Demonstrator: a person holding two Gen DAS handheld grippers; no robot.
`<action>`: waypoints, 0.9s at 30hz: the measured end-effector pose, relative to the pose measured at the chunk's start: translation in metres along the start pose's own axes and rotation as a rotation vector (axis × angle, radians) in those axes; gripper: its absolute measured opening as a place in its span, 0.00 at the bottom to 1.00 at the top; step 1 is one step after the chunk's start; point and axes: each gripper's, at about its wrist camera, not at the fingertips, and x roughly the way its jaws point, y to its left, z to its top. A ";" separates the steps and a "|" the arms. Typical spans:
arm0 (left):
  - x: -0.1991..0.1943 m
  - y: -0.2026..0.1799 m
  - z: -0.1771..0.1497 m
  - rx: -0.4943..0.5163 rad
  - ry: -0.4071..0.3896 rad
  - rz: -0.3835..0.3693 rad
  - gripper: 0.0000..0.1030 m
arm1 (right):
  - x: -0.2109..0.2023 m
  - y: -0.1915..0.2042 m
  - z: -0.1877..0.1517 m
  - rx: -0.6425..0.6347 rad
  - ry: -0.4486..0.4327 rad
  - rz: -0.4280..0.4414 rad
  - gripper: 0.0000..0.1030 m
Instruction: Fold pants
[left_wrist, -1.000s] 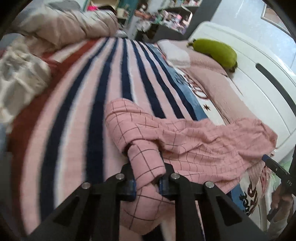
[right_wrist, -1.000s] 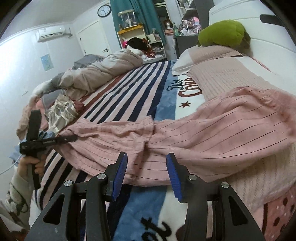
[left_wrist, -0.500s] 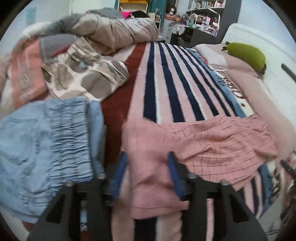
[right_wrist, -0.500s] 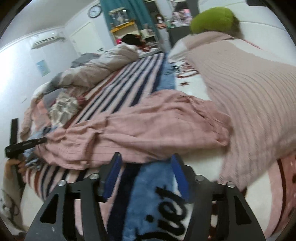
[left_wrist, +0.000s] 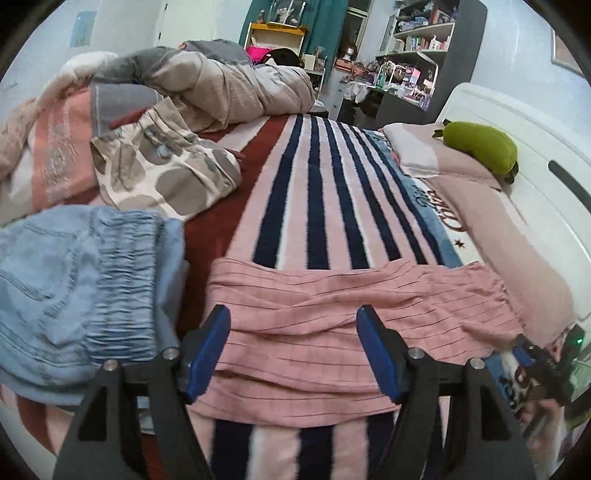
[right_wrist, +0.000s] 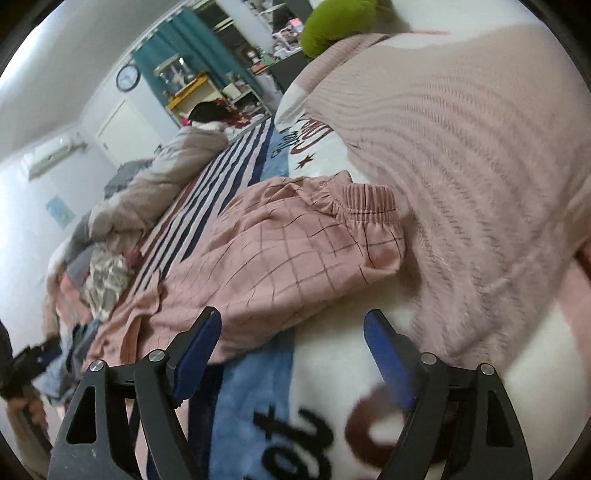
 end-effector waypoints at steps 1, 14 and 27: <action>0.002 -0.002 0.000 -0.004 -0.002 -0.010 0.65 | 0.003 0.000 0.001 0.004 -0.011 0.001 0.77; 0.011 -0.016 0.011 0.036 -0.055 -0.034 0.65 | 0.049 0.035 0.028 -0.016 -0.057 -0.049 0.29; -0.050 0.054 -0.002 -0.068 -0.196 -0.011 0.65 | 0.007 0.158 0.045 -0.366 -0.188 0.017 0.07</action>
